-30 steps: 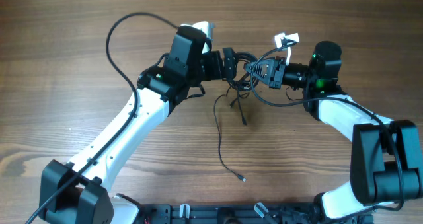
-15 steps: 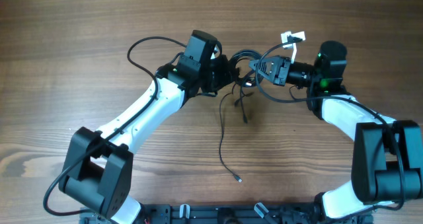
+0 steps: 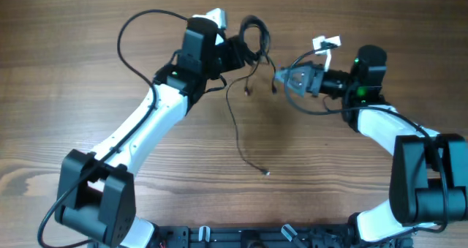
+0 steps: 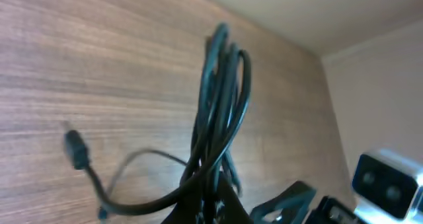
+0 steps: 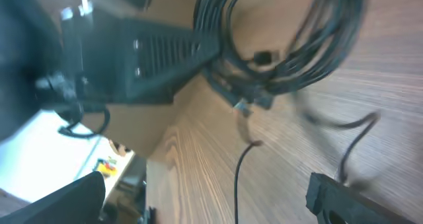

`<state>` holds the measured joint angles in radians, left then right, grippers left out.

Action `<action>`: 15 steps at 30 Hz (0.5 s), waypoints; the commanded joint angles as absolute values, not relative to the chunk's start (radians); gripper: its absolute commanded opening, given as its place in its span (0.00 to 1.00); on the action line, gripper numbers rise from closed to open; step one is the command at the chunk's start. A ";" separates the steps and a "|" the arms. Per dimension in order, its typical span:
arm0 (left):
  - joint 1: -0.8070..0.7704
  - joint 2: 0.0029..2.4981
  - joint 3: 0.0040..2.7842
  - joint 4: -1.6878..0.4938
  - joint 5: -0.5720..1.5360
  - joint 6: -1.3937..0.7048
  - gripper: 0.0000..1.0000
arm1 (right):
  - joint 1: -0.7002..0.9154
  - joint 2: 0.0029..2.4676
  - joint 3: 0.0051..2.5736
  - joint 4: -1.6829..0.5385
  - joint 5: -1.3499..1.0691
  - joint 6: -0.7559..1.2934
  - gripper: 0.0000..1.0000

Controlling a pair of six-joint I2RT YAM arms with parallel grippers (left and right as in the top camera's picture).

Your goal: Untangle cables

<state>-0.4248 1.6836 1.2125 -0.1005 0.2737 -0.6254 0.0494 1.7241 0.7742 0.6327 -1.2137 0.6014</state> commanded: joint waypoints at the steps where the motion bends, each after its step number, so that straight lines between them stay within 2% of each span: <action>1: -0.435 1.639 1.211 -0.067 0.268 -0.604 0.04 | 0.133 1.730 0.777 0.636 -0.952 0.475 1.00; 9: -0.432 1.552 1.211 -0.067 0.344 -0.286 0.04 | 0.202 1.730 0.777 0.673 -0.687 0.394 1.00; 15: -0.429 1.496 1.211 -0.125 0.351 -0.238 0.04 | 0.189 1.730 0.777 0.681 -0.686 0.394 1.00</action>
